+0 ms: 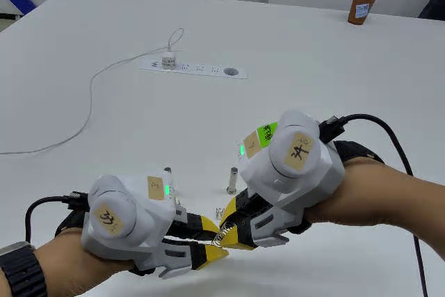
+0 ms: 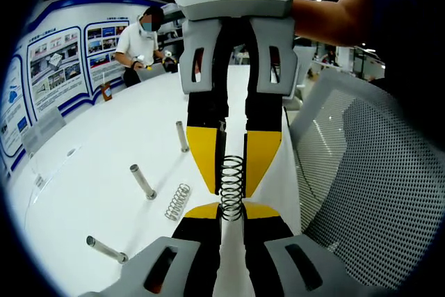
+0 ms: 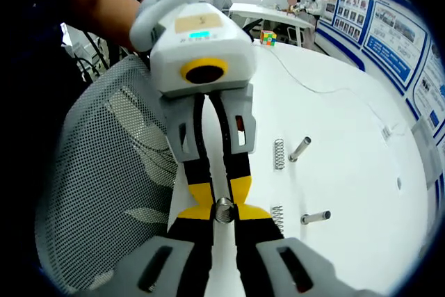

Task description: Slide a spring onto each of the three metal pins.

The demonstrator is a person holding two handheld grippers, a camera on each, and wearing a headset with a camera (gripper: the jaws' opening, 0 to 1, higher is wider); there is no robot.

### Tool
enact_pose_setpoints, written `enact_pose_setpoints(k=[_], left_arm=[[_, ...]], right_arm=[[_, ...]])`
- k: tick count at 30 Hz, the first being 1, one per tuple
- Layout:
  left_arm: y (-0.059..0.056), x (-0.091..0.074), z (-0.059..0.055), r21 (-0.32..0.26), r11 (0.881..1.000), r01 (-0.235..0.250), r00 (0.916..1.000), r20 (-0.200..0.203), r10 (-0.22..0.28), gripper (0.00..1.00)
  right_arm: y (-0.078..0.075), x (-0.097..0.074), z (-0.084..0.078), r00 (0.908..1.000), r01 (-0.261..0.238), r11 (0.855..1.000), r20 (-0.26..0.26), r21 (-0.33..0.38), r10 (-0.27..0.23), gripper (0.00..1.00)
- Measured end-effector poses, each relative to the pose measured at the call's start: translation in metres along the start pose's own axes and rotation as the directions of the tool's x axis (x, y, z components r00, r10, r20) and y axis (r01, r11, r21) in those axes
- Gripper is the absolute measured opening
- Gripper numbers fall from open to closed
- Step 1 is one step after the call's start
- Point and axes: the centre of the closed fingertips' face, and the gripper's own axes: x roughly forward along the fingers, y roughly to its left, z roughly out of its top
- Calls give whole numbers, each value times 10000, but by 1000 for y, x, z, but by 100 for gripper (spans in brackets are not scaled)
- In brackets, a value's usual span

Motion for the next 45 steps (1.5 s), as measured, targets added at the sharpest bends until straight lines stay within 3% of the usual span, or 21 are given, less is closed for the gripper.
enact_pose_setpoints(k=[17, 33, 45], left_arm=[[4, -12, -5, -405, 9988, -289, 9995, 122, 294, 24], [17, -36, -15, -1028, 9894, -1025, 9944, 166, 1048, 38], [28, -55, -24, -1622, 9721, -1696, 9839, 289, 1765, 44]], right_arm=[[-10, -13, -14, 9992, 283, 9994, -288, 187, -278, 12], [-38, -54, -54, 9911, 1163, 9868, -783, 1130, -1078, 12], [-56, -81, -68, 9830, 1677, 9723, -1028, 1629, -1523, 12]])
